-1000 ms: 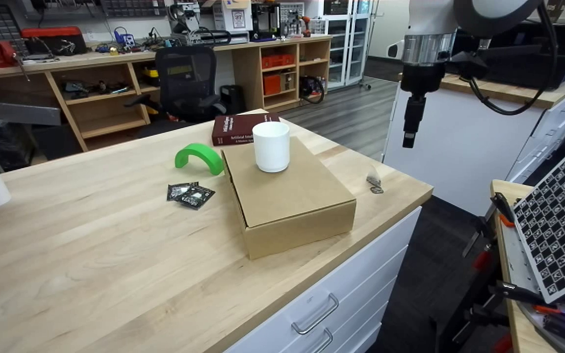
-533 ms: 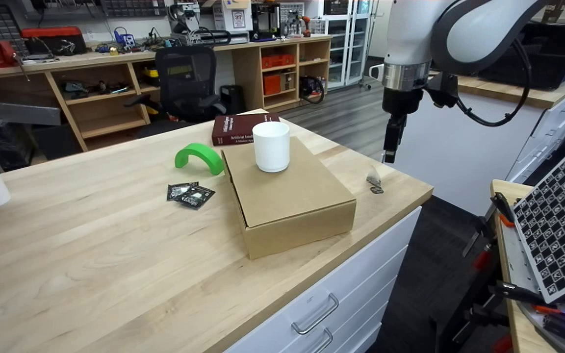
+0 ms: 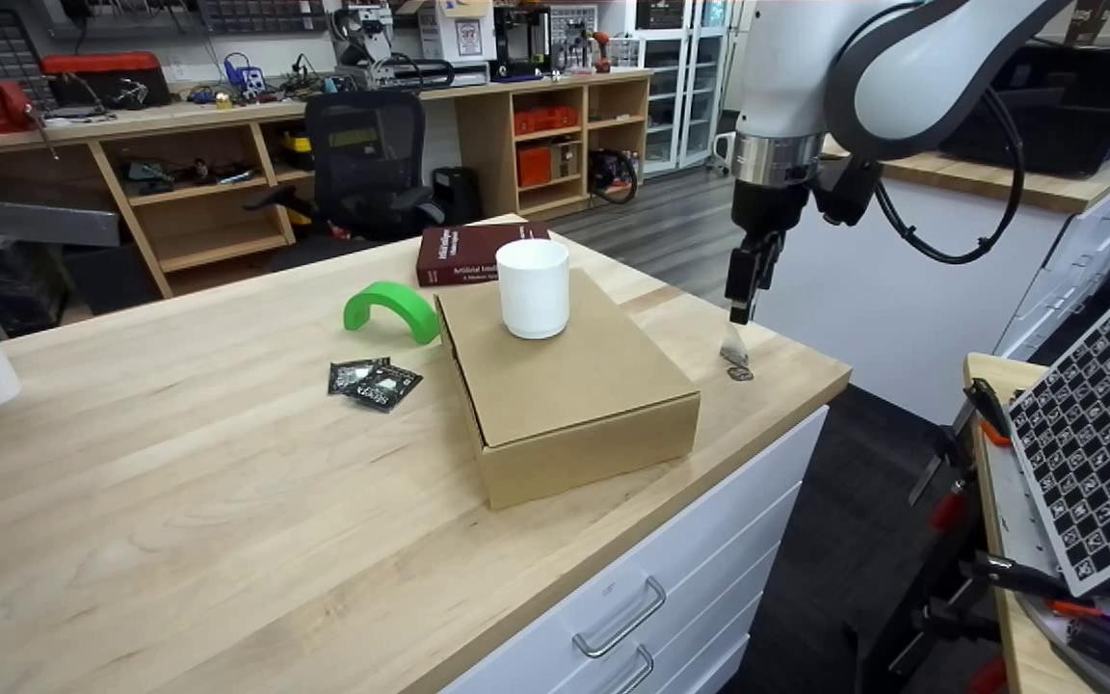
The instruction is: Put the teabag in the mug
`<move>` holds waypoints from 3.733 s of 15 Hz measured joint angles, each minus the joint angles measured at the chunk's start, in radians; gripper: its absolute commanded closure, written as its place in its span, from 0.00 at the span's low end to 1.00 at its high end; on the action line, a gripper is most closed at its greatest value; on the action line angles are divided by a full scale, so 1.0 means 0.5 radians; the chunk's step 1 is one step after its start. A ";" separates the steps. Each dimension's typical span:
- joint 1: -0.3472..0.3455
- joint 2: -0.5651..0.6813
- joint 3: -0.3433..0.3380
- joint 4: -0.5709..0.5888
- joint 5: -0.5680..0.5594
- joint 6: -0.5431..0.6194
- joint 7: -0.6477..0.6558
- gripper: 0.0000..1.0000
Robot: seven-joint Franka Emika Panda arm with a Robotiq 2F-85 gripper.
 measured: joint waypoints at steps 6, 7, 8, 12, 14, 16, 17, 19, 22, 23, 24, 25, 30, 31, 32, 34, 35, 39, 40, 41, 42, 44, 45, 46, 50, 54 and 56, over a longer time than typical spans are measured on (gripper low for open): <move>0.000 0.058 0.001 0.024 0.000 0.011 0.008 0.00; 0.001 0.078 0.002 0.030 0.000 0.011 0.008 0.00; 0.001 0.101 0.004 0.036 -0.001 0.011 0.008 0.00; 0.005 0.193 0.028 0.070 -0.001 0.011 0.007 0.00; 0.026 0.232 0.032 0.093 -0.001 0.011 0.007 0.00; 0.031 0.259 0.047 0.114 -0.001 0.011 0.006 0.26; 0.031 0.267 0.050 0.123 -0.001 0.011 0.005 0.26; 0.030 0.276 0.050 0.136 0.000 0.011 -0.001 0.36; 0.028 0.285 0.049 0.150 0.001 0.011 -0.003 0.55; 0.028 0.287 0.049 0.154 0.001 0.011 -0.003 0.63; 0.028 0.287 0.048 0.156 0.001 0.011 -0.003 0.69; 0.028 0.288 0.048 0.159 0.001 0.011 -0.003 0.76; 0.028 0.288 0.046 0.165 0.003 0.011 -0.003 0.98; 0.028 0.288 0.045 0.166 0.004 0.011 -0.003 1.00; 0.027 0.288 0.042 0.167 0.005 0.011 -0.003 1.00; 0.027 0.288 0.032 0.172 0.006 0.011 -0.003 0.97; 0.026 0.288 0.023 0.175 0.006 0.011 -0.003 0.97; 0.025 0.267 -0.029 0.206 0.001 0.004 -0.003 0.97; 0.025 0.246 -0.039 0.213 -0.004 0.002 -0.003 0.97; 0.025 0.219 -0.048 0.222 -0.008 -0.001 -0.003 0.98; 0.025 0.184 -0.055 0.230 -0.010 -0.008 -0.003 0.97; 0.024 0.106 -0.062 0.244 -0.013 -0.032 -0.003 0.96; 0.024 0.064 -0.062 0.251 -0.013 -0.051 -0.004 0.97; 0.024 0.023 -0.062 0.257 -0.012 -0.071 -0.008 0.97; 0.024 -0.097 -0.058 0.276 -0.012 -0.145 -0.032 0.98; 0.025 -0.144 -0.035 0.339 -0.016 -0.232 -0.036 0.98; 0.027 -0.141 -0.009 0.400 -0.002 -0.292 -0.051 0.99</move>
